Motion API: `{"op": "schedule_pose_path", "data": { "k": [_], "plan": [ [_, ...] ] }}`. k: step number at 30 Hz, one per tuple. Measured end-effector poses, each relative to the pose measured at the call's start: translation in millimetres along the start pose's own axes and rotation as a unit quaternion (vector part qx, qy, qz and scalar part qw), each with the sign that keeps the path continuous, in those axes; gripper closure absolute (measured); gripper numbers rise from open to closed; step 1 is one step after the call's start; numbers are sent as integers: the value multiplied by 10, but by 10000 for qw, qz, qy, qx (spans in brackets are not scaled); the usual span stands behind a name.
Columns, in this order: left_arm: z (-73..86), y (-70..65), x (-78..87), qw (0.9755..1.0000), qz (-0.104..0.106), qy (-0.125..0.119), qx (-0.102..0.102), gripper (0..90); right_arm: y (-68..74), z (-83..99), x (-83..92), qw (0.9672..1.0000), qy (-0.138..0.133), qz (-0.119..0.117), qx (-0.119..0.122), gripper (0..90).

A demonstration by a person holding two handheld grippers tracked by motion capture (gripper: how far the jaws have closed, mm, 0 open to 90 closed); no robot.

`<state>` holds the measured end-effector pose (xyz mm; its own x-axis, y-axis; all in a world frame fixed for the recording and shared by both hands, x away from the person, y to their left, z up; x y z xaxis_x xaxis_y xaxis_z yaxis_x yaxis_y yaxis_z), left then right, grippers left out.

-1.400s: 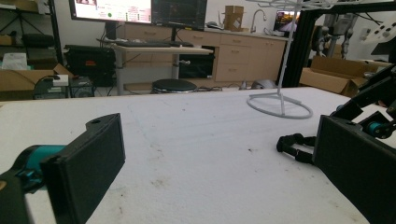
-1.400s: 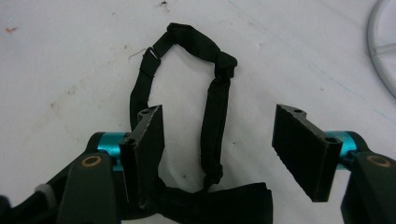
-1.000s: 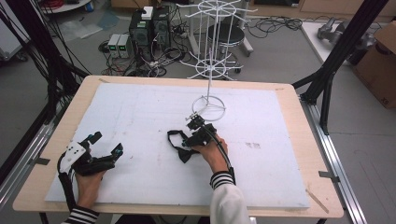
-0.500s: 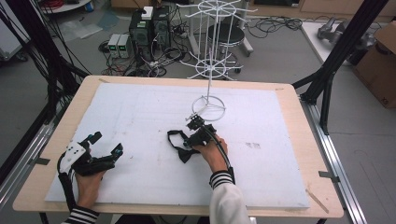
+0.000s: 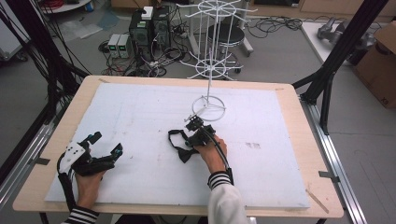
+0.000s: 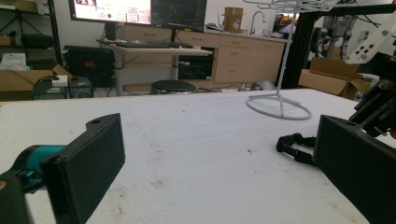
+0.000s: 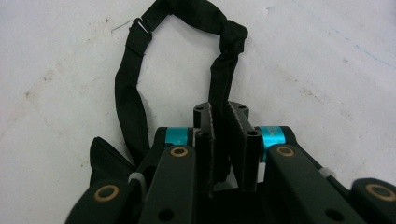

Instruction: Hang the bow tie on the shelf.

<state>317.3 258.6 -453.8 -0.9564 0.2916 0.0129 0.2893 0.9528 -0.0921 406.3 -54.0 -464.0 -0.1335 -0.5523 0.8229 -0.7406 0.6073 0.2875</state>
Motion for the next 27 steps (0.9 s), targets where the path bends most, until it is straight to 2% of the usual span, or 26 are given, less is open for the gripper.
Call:
{"op": "schedule_pose_path", "data": {
  "k": [3,9,19,27],
  "plan": [
    [0,2,2,10000,14,4,17,29,9,2,-2,9999,-15,-92,-59,855],
    [0,6,2,10000,11,4,19,28,15,3,3,9999,-29,-120,-115,867],
    [0,5,-2,10000,4,9,37,29,27,-1,49,9998,-136,-117,0,867],
    [2,6,-4,10000,-5,32,20,28,74,-23,141,9991,-381,-99,151,868]
  ]
}}
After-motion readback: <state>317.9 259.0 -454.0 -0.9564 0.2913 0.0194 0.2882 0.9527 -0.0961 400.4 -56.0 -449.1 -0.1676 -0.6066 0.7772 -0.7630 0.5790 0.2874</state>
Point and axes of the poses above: each handheld gripper's, and its own axes: x roughly backward along the jaws, z roughly out of its underside, y roughly to its left, the point moved 5 cm from there along -x, roughly forward along the jaws, and after that the axes turned 12 degrees about -z, right-handed, at the moved point
